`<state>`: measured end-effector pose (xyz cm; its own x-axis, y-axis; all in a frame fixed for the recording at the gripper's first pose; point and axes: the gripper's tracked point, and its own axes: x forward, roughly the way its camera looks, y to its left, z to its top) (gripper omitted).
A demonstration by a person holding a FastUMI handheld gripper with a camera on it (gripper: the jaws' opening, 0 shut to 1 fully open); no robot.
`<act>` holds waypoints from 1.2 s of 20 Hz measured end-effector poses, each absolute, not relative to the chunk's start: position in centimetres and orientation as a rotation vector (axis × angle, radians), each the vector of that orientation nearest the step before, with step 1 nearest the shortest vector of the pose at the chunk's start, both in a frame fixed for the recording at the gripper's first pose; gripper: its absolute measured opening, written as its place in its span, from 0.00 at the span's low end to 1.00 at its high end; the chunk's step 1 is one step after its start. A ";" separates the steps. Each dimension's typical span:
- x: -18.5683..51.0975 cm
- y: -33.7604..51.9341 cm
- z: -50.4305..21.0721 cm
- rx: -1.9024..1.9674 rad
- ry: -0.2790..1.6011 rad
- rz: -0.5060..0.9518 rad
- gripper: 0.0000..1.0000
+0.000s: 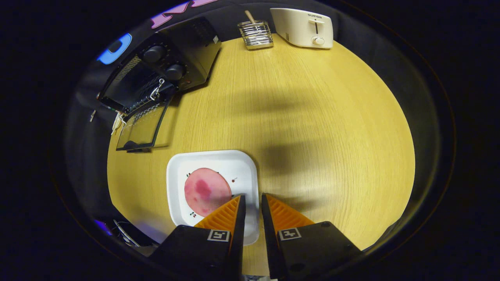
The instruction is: Open the toaster oven, put the food inside, and close the toaster oven door.
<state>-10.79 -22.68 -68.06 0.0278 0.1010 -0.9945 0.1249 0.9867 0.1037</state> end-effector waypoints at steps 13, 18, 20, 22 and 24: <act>-11.0 -22.3 -68.4 0.569 1.747 0.067 0.06; -11.2 -21.9 -67.9 0.754 1.751 0.102 0.06; -11.2 -22.0 -68.0 0.810 1.721 0.085 0.05; -11.6 -21.9 -67.9 0.842 1.696 0.066 0.05; -11.8 -21.7 -67.7 0.875 1.669 0.036 0.05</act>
<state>-11.76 -21.73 -67.70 -0.0264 0.5561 -0.8307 0.5195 0.7176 0.4639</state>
